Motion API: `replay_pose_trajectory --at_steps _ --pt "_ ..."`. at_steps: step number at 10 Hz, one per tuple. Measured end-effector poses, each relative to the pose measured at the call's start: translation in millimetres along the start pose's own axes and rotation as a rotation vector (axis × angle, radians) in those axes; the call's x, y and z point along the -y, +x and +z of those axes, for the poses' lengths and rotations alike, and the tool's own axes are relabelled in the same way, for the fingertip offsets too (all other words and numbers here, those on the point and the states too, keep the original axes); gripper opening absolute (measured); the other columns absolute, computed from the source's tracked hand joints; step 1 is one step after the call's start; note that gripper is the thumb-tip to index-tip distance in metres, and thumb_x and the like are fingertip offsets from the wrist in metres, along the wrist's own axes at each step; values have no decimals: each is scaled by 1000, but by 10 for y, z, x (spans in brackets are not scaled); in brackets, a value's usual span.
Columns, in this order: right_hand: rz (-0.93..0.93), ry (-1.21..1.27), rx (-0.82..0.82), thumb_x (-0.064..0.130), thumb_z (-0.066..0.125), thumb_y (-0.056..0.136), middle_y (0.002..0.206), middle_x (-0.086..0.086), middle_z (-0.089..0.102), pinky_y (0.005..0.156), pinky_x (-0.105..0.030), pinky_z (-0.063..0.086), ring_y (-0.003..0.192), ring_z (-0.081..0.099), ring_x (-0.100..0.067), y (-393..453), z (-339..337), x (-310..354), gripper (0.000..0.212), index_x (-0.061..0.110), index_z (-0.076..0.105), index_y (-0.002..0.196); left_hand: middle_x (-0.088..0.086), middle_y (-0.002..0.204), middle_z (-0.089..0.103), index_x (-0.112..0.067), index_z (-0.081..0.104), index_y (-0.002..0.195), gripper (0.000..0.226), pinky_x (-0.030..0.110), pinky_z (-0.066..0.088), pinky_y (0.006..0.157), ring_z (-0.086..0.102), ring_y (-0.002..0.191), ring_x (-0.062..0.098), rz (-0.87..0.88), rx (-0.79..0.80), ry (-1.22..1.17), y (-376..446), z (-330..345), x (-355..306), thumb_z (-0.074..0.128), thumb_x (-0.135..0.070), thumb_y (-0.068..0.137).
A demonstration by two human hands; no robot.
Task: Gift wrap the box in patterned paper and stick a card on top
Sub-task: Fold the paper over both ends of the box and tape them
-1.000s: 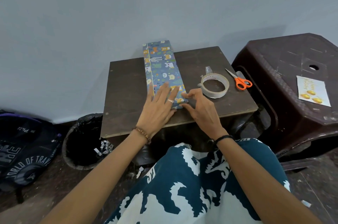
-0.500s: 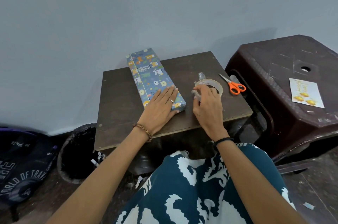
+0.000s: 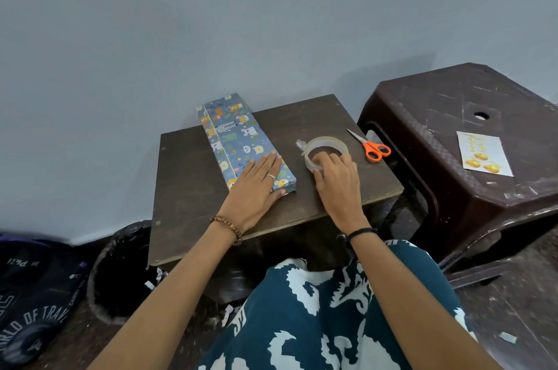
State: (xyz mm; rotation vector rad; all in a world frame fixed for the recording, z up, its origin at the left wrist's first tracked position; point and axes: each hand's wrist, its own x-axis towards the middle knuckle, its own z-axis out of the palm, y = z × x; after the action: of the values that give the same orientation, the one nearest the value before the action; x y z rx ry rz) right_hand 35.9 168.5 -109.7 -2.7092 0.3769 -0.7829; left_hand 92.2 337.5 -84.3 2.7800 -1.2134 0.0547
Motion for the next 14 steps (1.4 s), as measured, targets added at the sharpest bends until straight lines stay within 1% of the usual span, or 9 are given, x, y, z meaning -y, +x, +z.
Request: replay_pose_trajectory --at_steps 1,2,5,7,9,11,12,13,14 --pt "2 40 2 10 61 86 84 -8 64 66 -34 44 80 54 -23 -2 -6 -11 7 8 61 94 2 158 2 -13 1 149 64 22 -12 112 0 145 13 -5 -15 1 -4 -5 -14 31 -40 99" --pt "34 96 -1 10 57 90 86 -9 63 63 -31 45 79 54 -22 -8 -27 -24 6 6 60 92 2 158 1 -13 1 149 64 21 -12 111 -1 145 12 -14 -13 -3 -9 -15 -21 31 -40 99" --pt "17 113 -32 9 60 87 86 -11 60 61 -22 38 75 57 -20 -46 -65 -45 5 4 62 89 1 158 -1 -13 -1 149 65 22 -12 111 -2 145 12 -18 9 -4 -19 -36 -27 31 -41 99" --pt "-15 44 -23 5 63 85 87 -11 57 56 -21 38 68 55 -19 -35 -46 -49 5 4 59 88 1 158 -2 -13 -2 149 66 21 -12 111 -3 145 11 -26 18 -20 -11 -45 -36 31 -41 99" --pt "-67 -58 -72 -4 71 74 75 -9 55 48 -18 32 54 47 -14 -25 -54 -23 18 6 57 74 2 158 -2 -13 -2 149 66 22 -12 112 -3 145 12 -24 21 -24 -12 -46 -30 30 -41 99" --pt "-67 -185 -60 0 78 67 68 -5 54 45 -14 27 50 45 -10 -40 -75 36 22 10 58 68 1 158 -2 -13 -1 149 65 22 -12 111 -3 145 11 -25 19 -12 -18 -49 -34 30 -41 99" --pt "-71 -205 -46 5 77 69 65 -2 54 44 -12 24 49 46 -8 -81 -85 67 20 12 58 69 1 158 -2 -13 -1 149 65 22 -11 112 -2 145 11 -27 22 -12 -19 -58 -43 31 -40 99" --pt "-61 -169 -45 10 72 77 62 0 54 43 -13 26 47 41 -6 -151 -102 94 18 13 55 73 1 158 -1 -13 -1 149 64 22 -11 112 -2 145 11 -29 26 -13 -15 -62 -39 30 -40 99" --pt "44 202 75 16 61 89 77 2 59 57 -18 40 65 52 -7 -184 -176 63 6 13 57 85 1 158 -1 -13 -1 149 64 23 -10 113 -2 145 11 -23 44 -18 -9 -77 -31 30 -40 99"
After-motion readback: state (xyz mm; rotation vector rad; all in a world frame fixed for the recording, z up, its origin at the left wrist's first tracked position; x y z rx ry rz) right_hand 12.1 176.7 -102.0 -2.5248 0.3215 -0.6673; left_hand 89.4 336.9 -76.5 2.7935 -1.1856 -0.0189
